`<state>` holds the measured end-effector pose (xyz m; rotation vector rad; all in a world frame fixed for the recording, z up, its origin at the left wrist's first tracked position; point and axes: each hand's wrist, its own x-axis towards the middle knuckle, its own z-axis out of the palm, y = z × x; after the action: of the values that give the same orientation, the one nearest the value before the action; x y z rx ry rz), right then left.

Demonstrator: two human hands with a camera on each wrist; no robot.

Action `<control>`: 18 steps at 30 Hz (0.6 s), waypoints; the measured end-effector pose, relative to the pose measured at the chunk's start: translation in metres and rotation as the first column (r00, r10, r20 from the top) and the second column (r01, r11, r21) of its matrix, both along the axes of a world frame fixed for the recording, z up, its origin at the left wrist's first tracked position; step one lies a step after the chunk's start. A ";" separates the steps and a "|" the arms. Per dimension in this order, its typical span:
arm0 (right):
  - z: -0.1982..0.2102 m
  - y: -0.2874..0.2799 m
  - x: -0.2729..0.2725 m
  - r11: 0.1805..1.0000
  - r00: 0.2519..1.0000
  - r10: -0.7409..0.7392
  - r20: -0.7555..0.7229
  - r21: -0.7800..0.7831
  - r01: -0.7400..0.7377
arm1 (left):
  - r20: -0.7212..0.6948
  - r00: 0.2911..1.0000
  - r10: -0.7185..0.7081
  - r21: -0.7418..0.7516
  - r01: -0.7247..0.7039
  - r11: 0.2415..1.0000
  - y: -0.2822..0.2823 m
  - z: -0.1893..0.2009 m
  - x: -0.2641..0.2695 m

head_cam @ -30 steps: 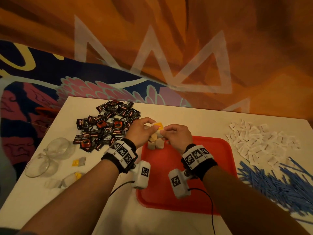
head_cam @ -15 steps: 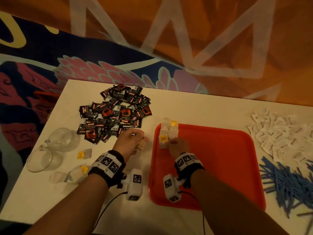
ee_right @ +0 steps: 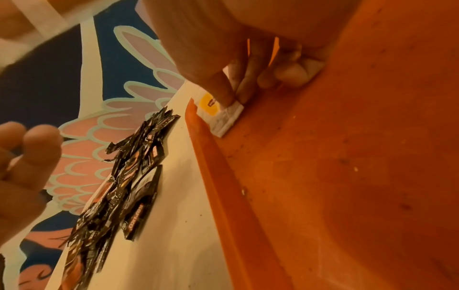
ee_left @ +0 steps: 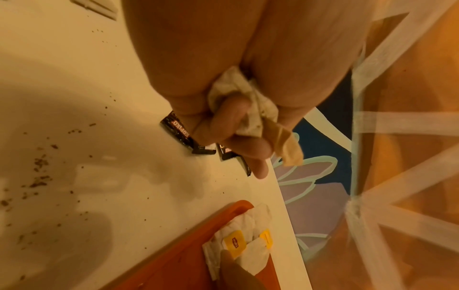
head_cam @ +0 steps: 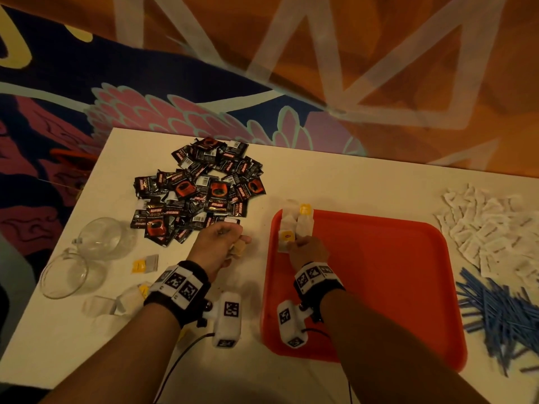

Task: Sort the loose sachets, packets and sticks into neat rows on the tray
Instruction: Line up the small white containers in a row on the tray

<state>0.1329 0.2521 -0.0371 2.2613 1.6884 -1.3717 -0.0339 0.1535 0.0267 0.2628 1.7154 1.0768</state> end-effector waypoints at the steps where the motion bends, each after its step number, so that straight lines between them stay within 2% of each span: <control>1: 0.000 0.000 0.001 1.000 1.000 -0.010 -0.004 -0.001 0.010 | 0.010 1.000 0.005 -0.002 -0.005 1.000 0.001 0.000 0.001; 4: 0.005 0.000 0.005 0.999 0.999 -0.033 -0.013 -0.012 0.033 | 0.058 0.998 0.029 -0.005 -0.028 1.000 0.004 0.000 0.004; 7: 0.018 -0.001 0.009 0.999 0.998 0.039 -0.039 0.024 -0.038 | 0.084 0.996 0.036 0.014 -0.038 0.999 0.007 0.001 0.011; 10: 0.040 -0.003 0.008 0.989 0.964 0.112 -0.243 0.119 -0.085 | 0.098 0.995 0.013 0.021 -0.015 1.000 0.014 0.005 0.019; 12: 0.062 -0.006 0.009 0.957 0.880 0.248 -0.405 0.245 -0.157 | 0.123 0.992 -0.002 0.034 -0.002 0.999 0.019 0.012 0.027; 14: 0.081 -0.006 0.014 0.877 0.756 0.451 -0.475 0.391 -0.278 | 0.131 0.991 -0.002 0.047 -0.004 0.999 0.024 0.021 0.034; 16: 0.095 -0.005 0.020 0.750 0.666 0.639 -0.386 0.506 -0.426 | 0.162 0.987 -0.017 0.059 0.007 0.998 0.029 0.032 0.039; 18: 0.107 -0.006 0.026 0.658 0.620 0.720 -0.312 0.589 -0.469 | 0.198 0.979 -0.049 0.068 0.036 0.997 0.034 0.042 0.044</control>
<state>0.1588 0.2463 0.0703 1.1410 2.8680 -1.5787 0.0098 0.1870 0.0688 0.2233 1.4925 1.0908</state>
